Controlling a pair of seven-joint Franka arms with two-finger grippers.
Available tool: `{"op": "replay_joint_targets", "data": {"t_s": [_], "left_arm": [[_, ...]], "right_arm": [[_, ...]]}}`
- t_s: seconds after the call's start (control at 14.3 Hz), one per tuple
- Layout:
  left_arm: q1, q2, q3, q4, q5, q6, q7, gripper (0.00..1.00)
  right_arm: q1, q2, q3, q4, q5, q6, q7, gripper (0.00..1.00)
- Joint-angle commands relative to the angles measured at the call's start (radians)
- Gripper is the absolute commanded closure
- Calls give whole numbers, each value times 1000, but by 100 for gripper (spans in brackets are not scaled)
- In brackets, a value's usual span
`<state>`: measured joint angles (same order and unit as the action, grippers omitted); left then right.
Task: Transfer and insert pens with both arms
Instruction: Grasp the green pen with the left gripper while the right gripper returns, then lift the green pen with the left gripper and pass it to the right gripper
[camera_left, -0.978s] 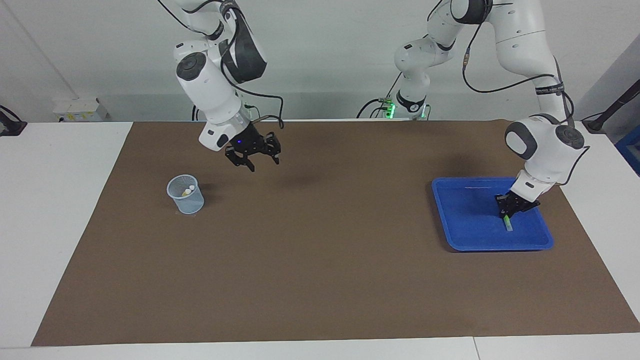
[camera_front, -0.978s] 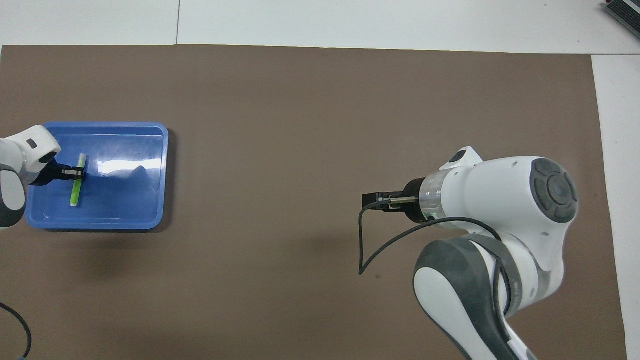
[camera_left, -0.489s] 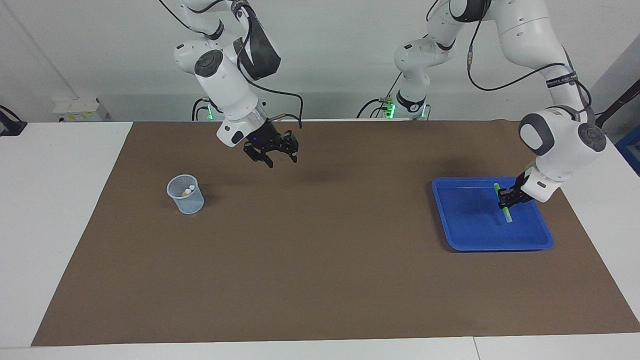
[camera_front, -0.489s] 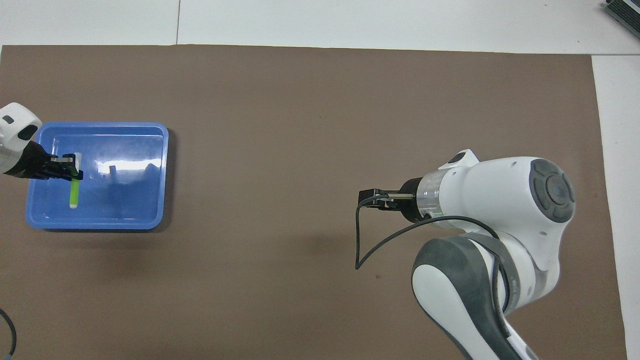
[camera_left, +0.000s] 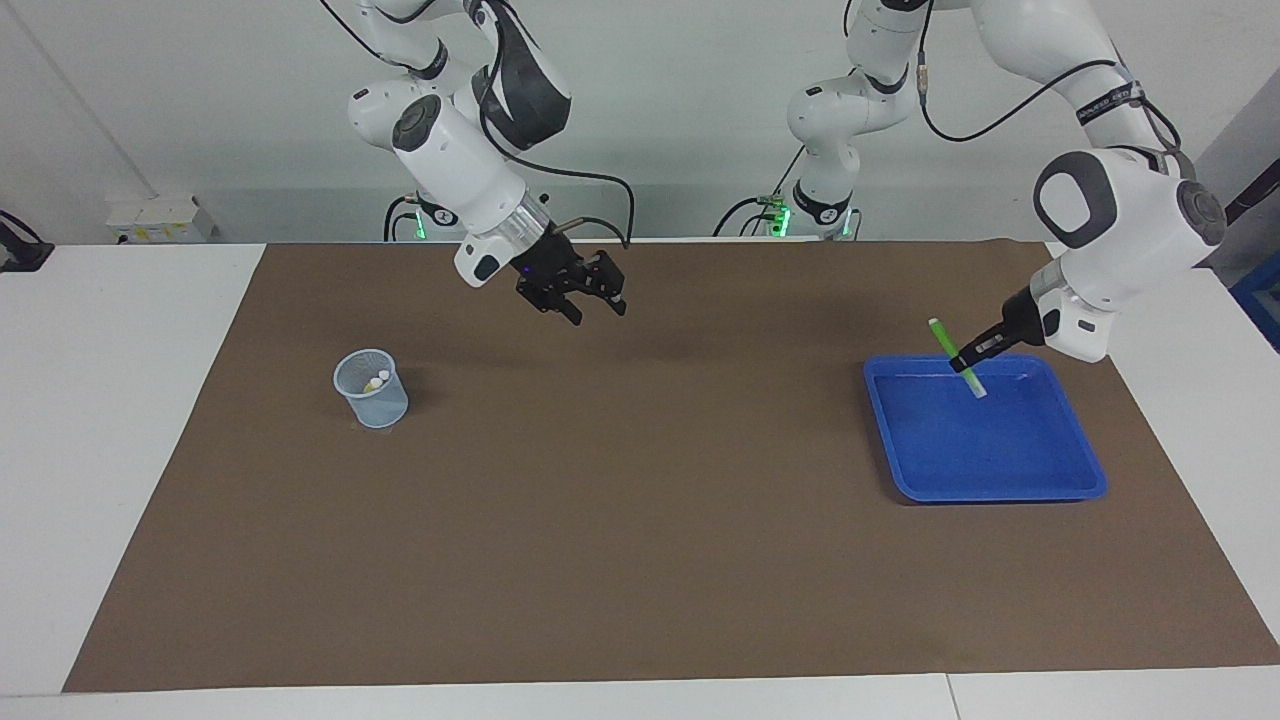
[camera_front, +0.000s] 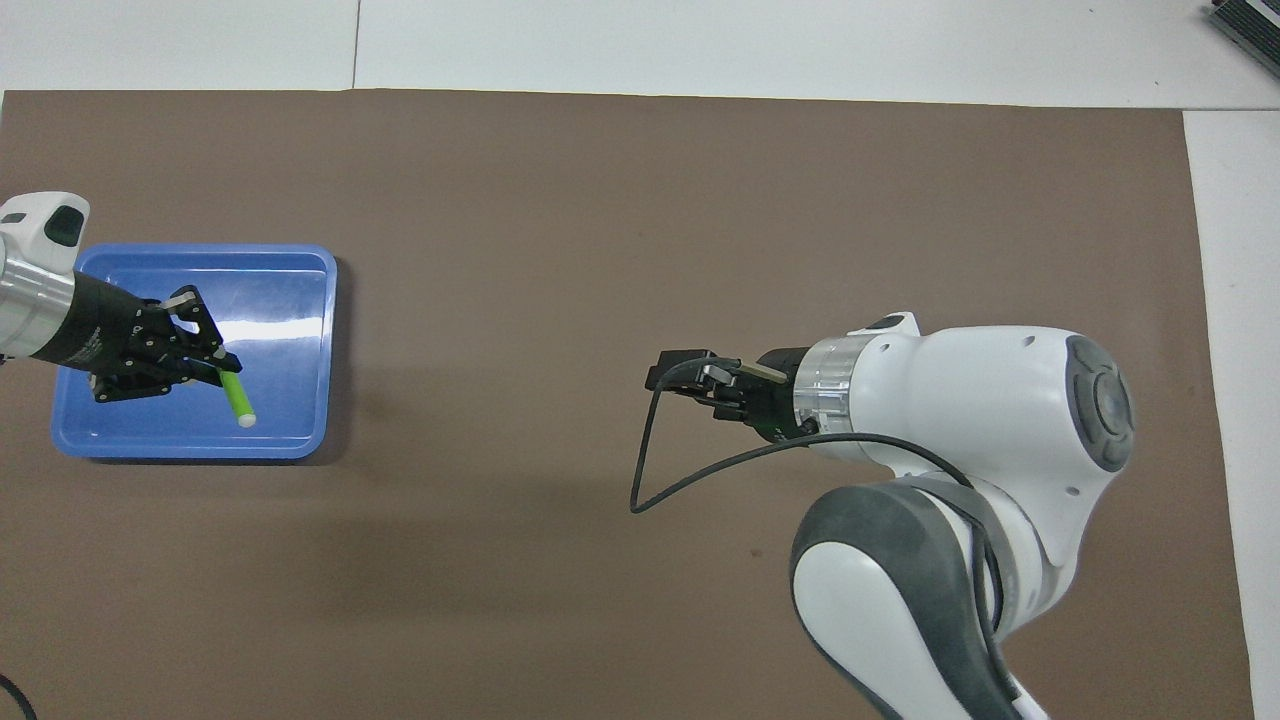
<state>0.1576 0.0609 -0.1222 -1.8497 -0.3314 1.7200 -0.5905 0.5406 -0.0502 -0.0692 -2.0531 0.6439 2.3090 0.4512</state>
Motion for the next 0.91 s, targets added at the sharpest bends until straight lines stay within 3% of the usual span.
{"op": "replay_joint_targets", "data": {"t_s": [0.0, 0.28, 0.63, 0.84], "left_arm": [[-53, -67, 12, -25, -101, -34, -257, 100], [-99, -118, 12, -45, -208, -65, -458, 100], [-130, -164, 12, -88, -342, -69, -626, 100], [-153, -176, 12, -105, -394, -65, -693, 100]], "right_arm": [[16, 23, 11, 63, 22, 12, 89, 12], [47, 33, 26, 80, 23, 122, 123, 12], [177, 55, 28, 85, 23, 318, 162, 12], [226, 85, 28, 152, 23, 328, 190, 12]]}}
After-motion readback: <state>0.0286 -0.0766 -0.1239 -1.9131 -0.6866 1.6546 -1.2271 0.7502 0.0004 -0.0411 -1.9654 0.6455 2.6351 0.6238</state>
